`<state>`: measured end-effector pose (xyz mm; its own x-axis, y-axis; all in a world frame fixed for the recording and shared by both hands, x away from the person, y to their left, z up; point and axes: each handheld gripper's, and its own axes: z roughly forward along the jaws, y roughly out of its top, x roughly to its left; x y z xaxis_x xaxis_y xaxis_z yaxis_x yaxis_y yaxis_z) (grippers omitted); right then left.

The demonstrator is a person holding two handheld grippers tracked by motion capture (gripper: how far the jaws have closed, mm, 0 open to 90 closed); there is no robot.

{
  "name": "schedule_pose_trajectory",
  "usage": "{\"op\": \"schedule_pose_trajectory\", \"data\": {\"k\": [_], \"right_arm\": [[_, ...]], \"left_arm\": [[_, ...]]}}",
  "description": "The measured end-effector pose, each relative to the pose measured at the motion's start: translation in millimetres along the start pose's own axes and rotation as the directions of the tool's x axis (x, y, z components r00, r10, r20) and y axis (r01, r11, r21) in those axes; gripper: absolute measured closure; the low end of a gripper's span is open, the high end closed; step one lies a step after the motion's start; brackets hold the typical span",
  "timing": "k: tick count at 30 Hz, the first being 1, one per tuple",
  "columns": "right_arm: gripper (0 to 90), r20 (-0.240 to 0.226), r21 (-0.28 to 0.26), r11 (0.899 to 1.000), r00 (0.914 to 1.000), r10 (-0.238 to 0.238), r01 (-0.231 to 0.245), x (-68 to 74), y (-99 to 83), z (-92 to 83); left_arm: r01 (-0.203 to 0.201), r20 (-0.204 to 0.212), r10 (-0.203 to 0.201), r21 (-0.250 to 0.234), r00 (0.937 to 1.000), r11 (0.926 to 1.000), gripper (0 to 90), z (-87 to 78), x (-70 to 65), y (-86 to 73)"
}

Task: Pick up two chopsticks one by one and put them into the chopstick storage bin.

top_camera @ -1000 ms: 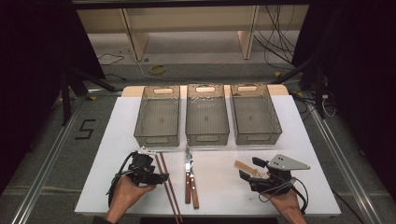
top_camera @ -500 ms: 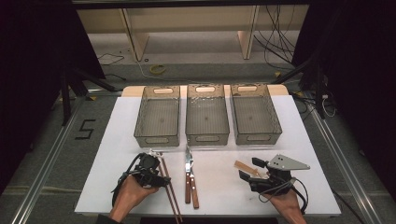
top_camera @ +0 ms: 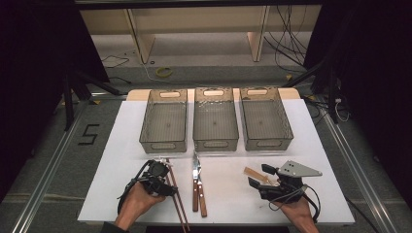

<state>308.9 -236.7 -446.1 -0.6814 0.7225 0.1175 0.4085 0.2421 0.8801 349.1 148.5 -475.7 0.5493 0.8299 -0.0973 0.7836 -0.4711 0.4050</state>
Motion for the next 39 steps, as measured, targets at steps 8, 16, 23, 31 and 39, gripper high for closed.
{"op": "schedule_pose_trajectory", "data": {"k": [8, 16, 23, 31, 39], "right_arm": [[29.7, -0.001, 0.0, 1.0, 1.0, 0.002, -0.002, 0.0, 0.1, -0.3], [29.9, 0.001, 0.002, 1.0, 1.0, 0.001, -0.001, 0.1, 0.2, -0.3], [30.0, 0.002, 0.003, 1.0, 1.0, 0.002, -0.002, -0.1, 0.2, -0.6], [30.1, 0.003, 0.004, 1.0, 1.0, 0.0, 0.0, -0.3, 0.2, -0.4], [30.3, 0.005, 0.008, 1.0, 1.0, 0.001, -0.001, -0.4, 0.2, -0.2]], "left_arm": [[-0.048, -0.025, 0.048, 0.014, 0.9985, 0.9988, 47.4, -0.6, 0.8, 0.0], [-0.063, -0.018, 0.063, 0.029, 0.9978, 0.9976, 55.5, -2.1, 5.3, 0.7], [-0.057, -0.016, 0.058, 0.037, 0.9982, 0.9977, 63.0, -4.1, 10.3, 0.0], [-0.046, -0.016, 0.046, 0.037, 0.9988, 0.9983, 69.2, -5.4, 14.2, -1.3], [-0.046, -0.021, 0.047, 0.05, 0.9987, 0.9977, 74.0, -7.3, 18.1, -2.4]]}}
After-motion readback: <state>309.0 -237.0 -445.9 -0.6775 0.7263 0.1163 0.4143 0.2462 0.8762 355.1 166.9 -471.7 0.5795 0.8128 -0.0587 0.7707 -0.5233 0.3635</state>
